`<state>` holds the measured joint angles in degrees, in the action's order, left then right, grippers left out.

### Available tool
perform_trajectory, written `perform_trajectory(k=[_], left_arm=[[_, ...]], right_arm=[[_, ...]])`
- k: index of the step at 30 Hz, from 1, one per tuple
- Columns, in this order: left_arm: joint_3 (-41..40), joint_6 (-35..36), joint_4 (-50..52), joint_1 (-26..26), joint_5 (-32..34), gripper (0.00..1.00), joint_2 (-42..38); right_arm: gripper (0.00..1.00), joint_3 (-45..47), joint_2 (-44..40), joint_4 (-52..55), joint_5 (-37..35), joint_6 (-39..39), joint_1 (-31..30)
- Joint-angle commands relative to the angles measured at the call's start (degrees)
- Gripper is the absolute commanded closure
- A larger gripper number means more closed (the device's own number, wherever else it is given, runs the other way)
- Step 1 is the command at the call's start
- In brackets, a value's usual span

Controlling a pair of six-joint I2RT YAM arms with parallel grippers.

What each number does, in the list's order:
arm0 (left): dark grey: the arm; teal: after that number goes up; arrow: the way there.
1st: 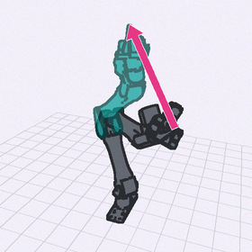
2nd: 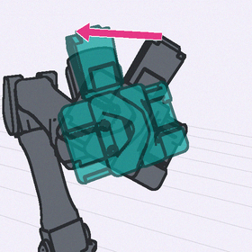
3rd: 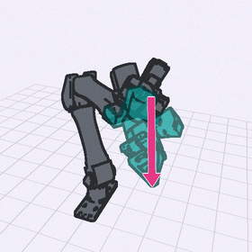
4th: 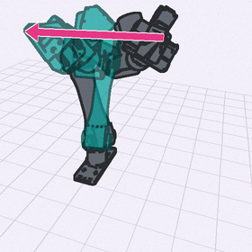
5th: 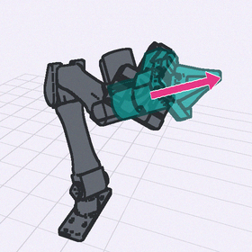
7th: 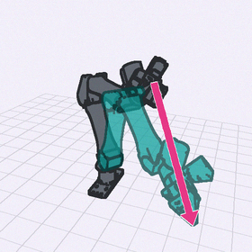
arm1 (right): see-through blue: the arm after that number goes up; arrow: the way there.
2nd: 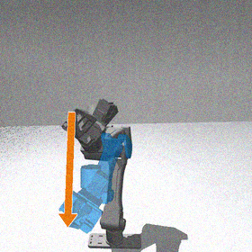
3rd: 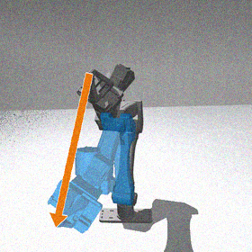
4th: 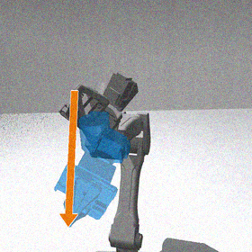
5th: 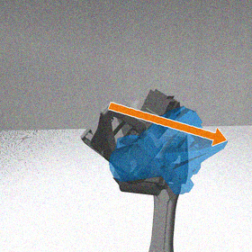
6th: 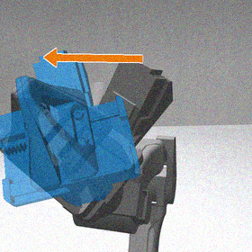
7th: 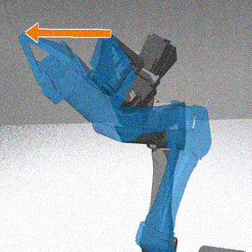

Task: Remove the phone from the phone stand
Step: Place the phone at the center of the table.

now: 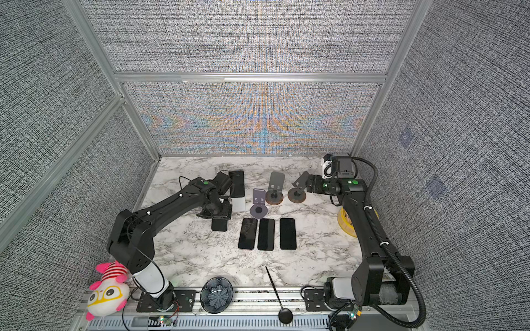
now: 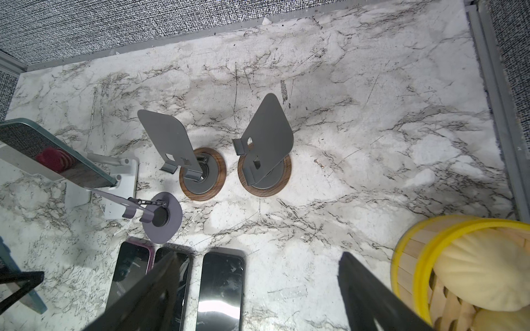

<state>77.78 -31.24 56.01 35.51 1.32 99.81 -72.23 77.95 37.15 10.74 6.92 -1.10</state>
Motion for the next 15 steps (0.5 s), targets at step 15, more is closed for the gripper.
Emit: perform_trajectory(k=[15], left_arm=[[0.4,0.18,-0.45,1.65,-2.81,1.0,8.23]], right_arm=[[0.12,0.11,-0.38,0.26,-0.64,-0.83,-0.05]])
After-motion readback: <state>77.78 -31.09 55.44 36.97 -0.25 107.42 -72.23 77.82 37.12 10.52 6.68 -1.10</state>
